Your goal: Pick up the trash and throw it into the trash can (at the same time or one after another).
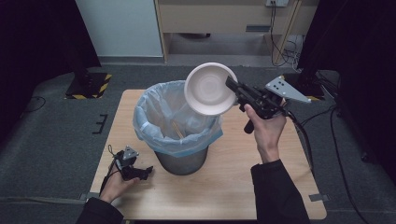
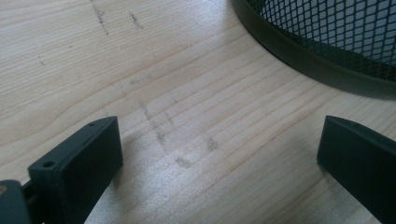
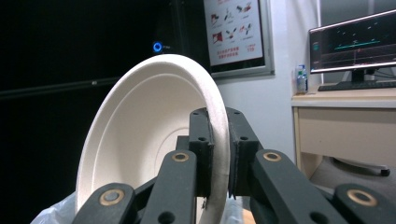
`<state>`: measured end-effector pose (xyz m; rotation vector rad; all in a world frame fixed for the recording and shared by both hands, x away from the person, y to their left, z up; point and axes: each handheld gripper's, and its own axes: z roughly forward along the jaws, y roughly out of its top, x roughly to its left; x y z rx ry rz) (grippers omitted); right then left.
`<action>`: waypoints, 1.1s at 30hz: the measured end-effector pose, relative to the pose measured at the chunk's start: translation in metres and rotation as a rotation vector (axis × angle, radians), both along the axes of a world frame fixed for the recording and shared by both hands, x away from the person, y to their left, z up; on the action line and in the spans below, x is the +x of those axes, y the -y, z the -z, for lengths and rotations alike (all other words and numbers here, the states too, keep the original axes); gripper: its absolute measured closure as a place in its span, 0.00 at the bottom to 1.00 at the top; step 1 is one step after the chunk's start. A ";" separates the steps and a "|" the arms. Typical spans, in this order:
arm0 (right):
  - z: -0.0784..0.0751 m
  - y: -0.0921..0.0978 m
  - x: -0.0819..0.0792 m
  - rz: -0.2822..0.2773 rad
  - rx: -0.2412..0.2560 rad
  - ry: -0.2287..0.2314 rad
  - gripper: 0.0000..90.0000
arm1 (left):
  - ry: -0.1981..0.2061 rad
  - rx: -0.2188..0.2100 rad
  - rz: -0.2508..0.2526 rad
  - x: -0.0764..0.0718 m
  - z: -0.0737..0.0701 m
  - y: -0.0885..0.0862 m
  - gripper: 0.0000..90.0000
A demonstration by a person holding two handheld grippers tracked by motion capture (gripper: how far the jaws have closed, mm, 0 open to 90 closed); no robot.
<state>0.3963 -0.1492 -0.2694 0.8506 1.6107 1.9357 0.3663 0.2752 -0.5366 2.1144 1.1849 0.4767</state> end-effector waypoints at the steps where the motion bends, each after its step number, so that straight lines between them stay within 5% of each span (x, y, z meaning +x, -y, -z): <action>1: 0.000 -0.004 0.001 -0.004 -0.007 0.000 0.92 | 0.000 0.000 0.000 0.000 0.000 0.000 0.00; 21: 0.014 -0.044 0.019 -0.031 -0.092 -0.048 0.92 | 0.001 0.001 0.001 0.000 0.000 0.000 0.00; 27: 0.018 -0.049 0.021 -0.050 -0.099 -0.064 0.78 | 0.001 0.001 0.001 0.000 0.000 0.000 0.00; 33: 0.006 -0.033 0.017 -0.023 -0.065 -0.040 0.68 | 0.001 0.002 0.001 0.000 0.000 0.000 0.00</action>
